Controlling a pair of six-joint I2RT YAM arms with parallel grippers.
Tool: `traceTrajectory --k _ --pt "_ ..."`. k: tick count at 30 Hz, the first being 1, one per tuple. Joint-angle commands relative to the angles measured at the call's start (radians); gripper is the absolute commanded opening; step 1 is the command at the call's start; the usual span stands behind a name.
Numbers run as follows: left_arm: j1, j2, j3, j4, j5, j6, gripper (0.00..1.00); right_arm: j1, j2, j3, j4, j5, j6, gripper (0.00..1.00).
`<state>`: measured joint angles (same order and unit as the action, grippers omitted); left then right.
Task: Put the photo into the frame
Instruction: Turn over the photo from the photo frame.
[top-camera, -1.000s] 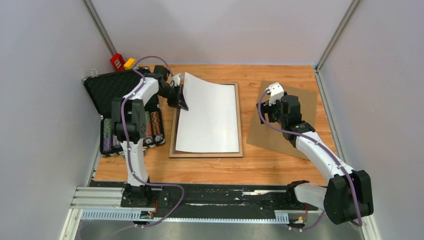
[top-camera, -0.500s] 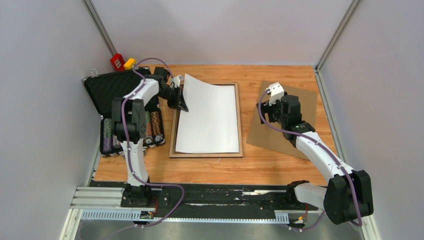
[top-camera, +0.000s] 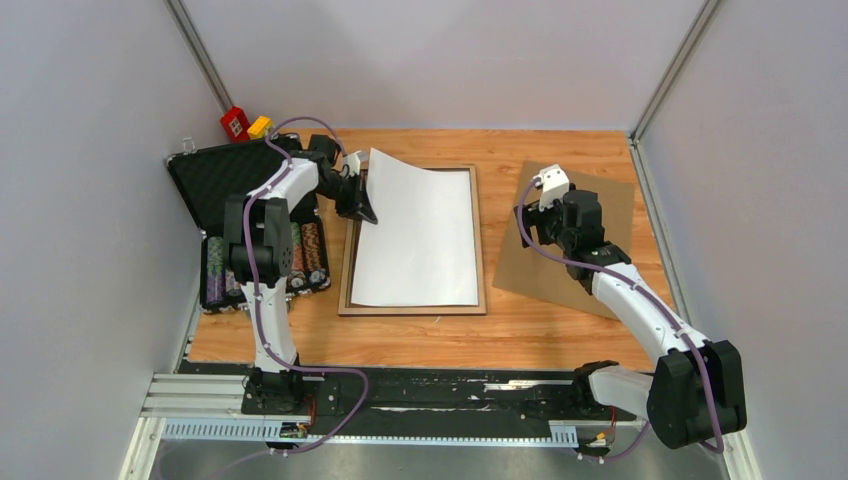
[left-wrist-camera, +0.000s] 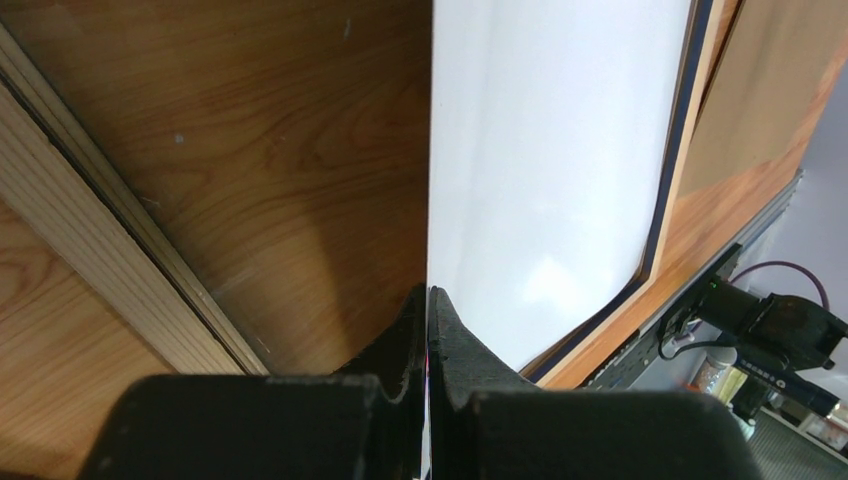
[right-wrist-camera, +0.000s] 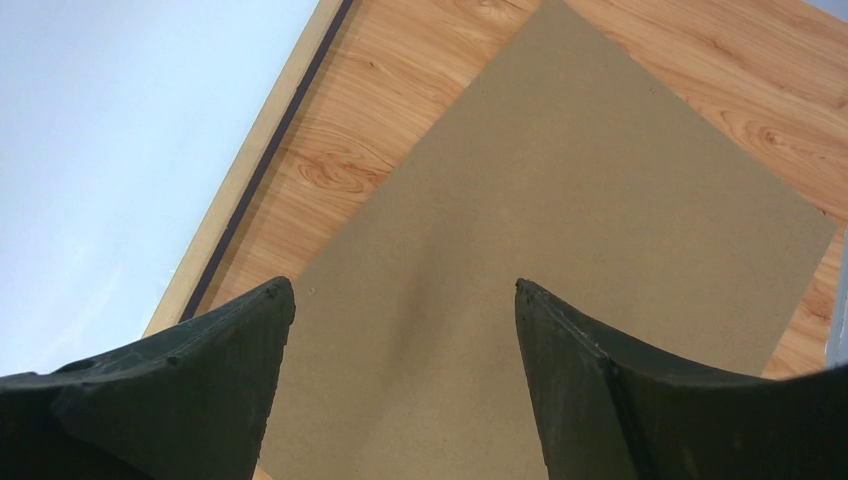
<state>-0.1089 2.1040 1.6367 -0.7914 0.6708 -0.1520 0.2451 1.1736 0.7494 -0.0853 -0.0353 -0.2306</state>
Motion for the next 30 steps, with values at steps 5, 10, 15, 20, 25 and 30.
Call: traceTrajectory --k 5,10,15,20,25,30 --pt "-0.007 -0.021 -0.005 0.025 -0.003 -0.011 0.00 -0.008 -0.019 0.001 0.030 -0.005 -0.003 0.82" --pt "-0.008 -0.023 -0.010 0.029 -0.011 -0.012 0.00 -0.010 -0.017 0.001 0.030 -0.008 -0.003 0.82" --pt "-0.008 -0.026 -0.013 0.037 -0.031 -0.021 0.00 -0.012 -0.018 0.001 0.031 -0.008 -0.002 0.82" --pt "-0.008 -0.023 -0.011 0.036 -0.036 -0.021 0.00 -0.011 -0.017 0.001 0.031 -0.009 -0.003 0.82" --pt "-0.008 -0.019 -0.003 0.028 -0.043 -0.014 0.00 -0.012 -0.017 0.001 0.030 -0.009 -0.003 0.82" --pt "-0.008 -0.016 0.005 0.013 -0.061 -0.005 0.00 -0.011 -0.015 0.002 0.029 -0.011 -0.003 0.83"
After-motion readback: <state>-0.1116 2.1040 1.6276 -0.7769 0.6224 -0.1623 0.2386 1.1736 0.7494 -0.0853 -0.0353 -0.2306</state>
